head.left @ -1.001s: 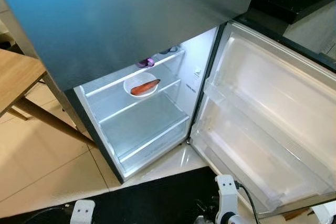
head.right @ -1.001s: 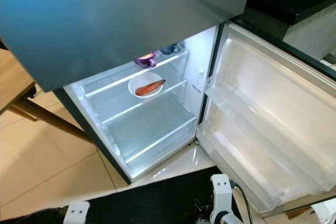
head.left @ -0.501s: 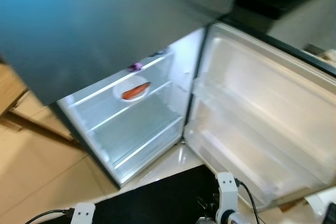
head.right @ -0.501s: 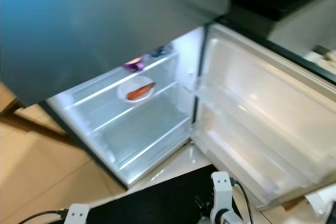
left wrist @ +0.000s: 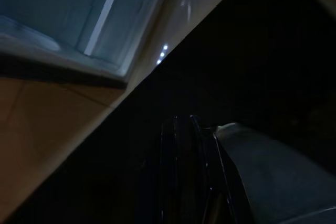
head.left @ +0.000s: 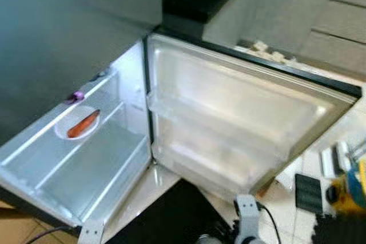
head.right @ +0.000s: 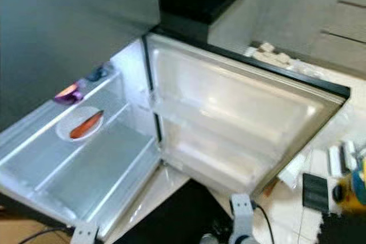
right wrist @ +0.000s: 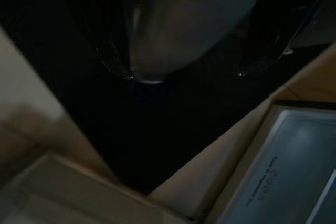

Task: Restocking fridge

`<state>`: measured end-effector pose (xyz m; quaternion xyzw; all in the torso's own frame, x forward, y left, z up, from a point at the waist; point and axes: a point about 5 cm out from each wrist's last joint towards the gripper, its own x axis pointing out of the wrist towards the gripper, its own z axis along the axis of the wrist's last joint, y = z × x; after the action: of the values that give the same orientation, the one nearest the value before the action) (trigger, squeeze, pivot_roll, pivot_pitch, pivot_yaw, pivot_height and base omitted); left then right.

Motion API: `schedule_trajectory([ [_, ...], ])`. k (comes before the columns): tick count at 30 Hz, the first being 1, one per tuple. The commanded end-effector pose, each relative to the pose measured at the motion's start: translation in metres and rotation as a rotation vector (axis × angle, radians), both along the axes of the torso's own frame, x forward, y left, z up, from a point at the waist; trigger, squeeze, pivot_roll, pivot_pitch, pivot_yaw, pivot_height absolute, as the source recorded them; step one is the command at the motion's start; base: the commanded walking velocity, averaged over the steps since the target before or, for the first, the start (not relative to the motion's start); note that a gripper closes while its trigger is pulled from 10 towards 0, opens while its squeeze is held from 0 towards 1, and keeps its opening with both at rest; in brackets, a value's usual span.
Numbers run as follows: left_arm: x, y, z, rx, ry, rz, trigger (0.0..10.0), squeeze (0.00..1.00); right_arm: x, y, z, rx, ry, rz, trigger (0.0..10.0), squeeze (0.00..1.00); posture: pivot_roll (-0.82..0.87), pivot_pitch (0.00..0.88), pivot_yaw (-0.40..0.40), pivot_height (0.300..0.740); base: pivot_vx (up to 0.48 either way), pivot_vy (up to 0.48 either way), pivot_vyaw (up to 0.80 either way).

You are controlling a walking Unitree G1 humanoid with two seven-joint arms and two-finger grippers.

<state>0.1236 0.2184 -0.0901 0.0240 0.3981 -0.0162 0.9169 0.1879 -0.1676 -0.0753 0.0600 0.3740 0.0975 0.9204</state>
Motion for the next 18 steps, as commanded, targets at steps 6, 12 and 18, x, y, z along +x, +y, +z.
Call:
schedule_trajectory([
  [6,0.001,0.003,0.002,0.005,-0.015,-0.023,10.0,0.00,-0.007,-0.009,-0.003,-0.023,0.031,-0.014,10.0,0.00,-0.13,0.125,0.049,0.721,0.000,0.000,-0.80],
  [12,0.002,0.002,0.002,0.005,-0.024,-0.022,10.0,0.00,-0.008,-0.011,-0.003,-0.029,0.031,-0.013,10.0,0.00,-0.14,0.120,0.041,0.721,0.000,0.000,-0.80],
  [18,0.049,-0.026,0.018,-0.013,-0.164,-0.063,10.0,0.00,-0.008,-0.014,-0.003,-0.047,0.030,0.005,10.0,0.00,-0.14,0.114,0.035,0.721,0.000,0.000,-0.40],
])
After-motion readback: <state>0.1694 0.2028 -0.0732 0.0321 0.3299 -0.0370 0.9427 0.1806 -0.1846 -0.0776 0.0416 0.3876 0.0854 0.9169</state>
